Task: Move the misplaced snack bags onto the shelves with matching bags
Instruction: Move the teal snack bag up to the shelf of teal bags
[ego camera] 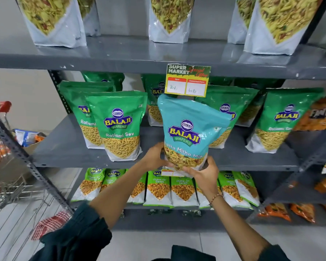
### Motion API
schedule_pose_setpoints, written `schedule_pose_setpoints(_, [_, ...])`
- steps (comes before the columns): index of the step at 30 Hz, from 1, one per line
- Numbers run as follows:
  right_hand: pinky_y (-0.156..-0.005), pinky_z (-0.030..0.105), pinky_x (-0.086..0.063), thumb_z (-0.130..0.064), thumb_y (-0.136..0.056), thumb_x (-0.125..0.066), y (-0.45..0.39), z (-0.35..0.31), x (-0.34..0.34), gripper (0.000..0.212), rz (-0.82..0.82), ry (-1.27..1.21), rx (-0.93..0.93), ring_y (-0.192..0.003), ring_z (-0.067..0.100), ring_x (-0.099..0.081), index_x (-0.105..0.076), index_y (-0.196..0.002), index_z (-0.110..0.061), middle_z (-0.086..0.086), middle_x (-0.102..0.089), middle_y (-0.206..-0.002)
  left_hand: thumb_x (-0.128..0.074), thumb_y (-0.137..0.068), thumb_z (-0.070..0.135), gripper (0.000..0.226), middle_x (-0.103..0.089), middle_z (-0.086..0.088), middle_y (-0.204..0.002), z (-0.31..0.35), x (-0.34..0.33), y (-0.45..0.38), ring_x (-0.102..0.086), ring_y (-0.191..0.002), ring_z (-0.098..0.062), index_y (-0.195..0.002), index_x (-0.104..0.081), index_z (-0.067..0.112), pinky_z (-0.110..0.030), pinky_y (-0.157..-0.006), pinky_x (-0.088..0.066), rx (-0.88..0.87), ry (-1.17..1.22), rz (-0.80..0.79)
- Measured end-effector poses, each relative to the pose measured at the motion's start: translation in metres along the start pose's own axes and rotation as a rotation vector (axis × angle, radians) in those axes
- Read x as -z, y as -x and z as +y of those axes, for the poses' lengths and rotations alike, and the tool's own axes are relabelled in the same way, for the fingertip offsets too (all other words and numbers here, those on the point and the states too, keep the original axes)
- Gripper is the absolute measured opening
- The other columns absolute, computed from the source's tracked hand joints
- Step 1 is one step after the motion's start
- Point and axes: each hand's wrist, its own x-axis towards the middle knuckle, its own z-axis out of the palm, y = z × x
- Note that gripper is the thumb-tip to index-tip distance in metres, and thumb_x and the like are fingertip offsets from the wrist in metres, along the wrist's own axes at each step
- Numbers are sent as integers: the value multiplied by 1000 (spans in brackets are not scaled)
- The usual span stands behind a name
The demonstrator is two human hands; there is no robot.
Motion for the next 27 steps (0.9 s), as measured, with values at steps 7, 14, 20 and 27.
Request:
schedule_pose_setpoints(7, [-83, 31, -54, -28, -47, -92, 36, -41, 30, 64, -15, -55, 95, -99, 10, -64, -57, -101, -29, -4, -69, -102, -88, -57, 23, 89, -61, -4, -123, 29, 12, 52, -57, -113, -22, -131, -38, 12, -37, -94, -50, -142, -31, 34])
schedule_pose_setpoints(14, [-80, 26, -54, -31, -48, -92, 23, -142, 44, 64, -59, -91, 307, -95, 12, -66, -60, -104, -26, -3, -71, -100, -90, -46, 36, 89, -67, -2, -115, 93, 83, 79, -64, -104, -21, -122, -46, 16, -40, -94, -51, -270, 3, 160])
schedule_pose_setpoints(20, [-76, 17, -54, -17, -52, -90, -9, -241, 48, 47, -88, -179, 467, -87, 2, -68, -68, -92, -25, -9, -73, -91, -90, -45, 36, 71, -72, 4, -101, 159, 161, 88, -68, -96, -12, -106, -58, 20, -30, -90, -53, -405, -6, 316])
schedule_pose_setpoints(27, [-83, 33, -56, -41, -46, -86, -63, -315, 40, 51, -153, -169, 548, -91, 10, -69, -69, -91, -26, -8, -74, -94, -86, -54, 40, 49, -69, 8, -90, 210, 220, 71, -64, -85, -8, -92, -59, 23, -31, -80, -52, -436, -79, 395])
